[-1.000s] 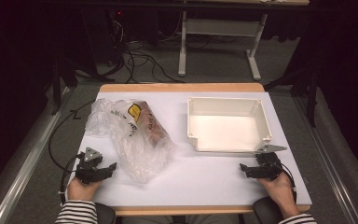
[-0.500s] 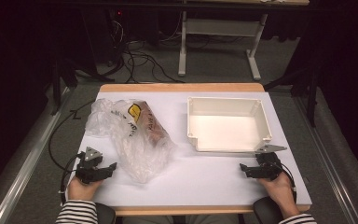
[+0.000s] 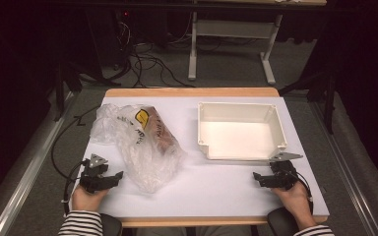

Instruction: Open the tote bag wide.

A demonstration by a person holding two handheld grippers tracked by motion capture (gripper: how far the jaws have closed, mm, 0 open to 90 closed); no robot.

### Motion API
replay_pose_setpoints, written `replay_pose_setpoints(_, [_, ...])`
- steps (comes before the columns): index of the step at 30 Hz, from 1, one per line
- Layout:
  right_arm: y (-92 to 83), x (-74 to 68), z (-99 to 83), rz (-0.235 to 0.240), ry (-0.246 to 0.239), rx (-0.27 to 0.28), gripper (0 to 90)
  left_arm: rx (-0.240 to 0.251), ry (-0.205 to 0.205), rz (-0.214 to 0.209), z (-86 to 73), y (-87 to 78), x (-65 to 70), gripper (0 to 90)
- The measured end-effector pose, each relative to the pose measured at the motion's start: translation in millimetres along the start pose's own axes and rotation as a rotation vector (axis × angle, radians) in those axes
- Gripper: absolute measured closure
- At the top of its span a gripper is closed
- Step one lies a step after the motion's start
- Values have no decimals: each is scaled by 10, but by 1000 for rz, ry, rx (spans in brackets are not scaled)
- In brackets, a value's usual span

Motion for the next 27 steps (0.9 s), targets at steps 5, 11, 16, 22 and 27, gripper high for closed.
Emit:
replay_pose_setpoints(5, [1,1,1,1,0,0,200,1,-13,-10,-6,-9,-21,337])
replay_pose_setpoints(11, [1,1,-15,-1,-3,11,201,1,35,38,48,-48,50,352])
replay_pose_setpoints(16, [4,1,-13,-2,-4,13,200,10,40,21,95,-65,93,357])
replay_pose_setpoints(22, [5,3,-1,3,-4,5,199,16,9,-21,82,-82,48,372])
replay_pose_setpoints(27, [1,5,-12,4,-7,7,200,42,22,6,101,-163,83,346])
Point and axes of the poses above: each handheld gripper's, and its own axes: y roughly forward along the jaws, z roughly out of its top, x roughly to its right, the point moved 2 cm from there along y, roughly forward along the jaws, and after that the axes turned 10 degrees about -x, right-handed, at the moved point
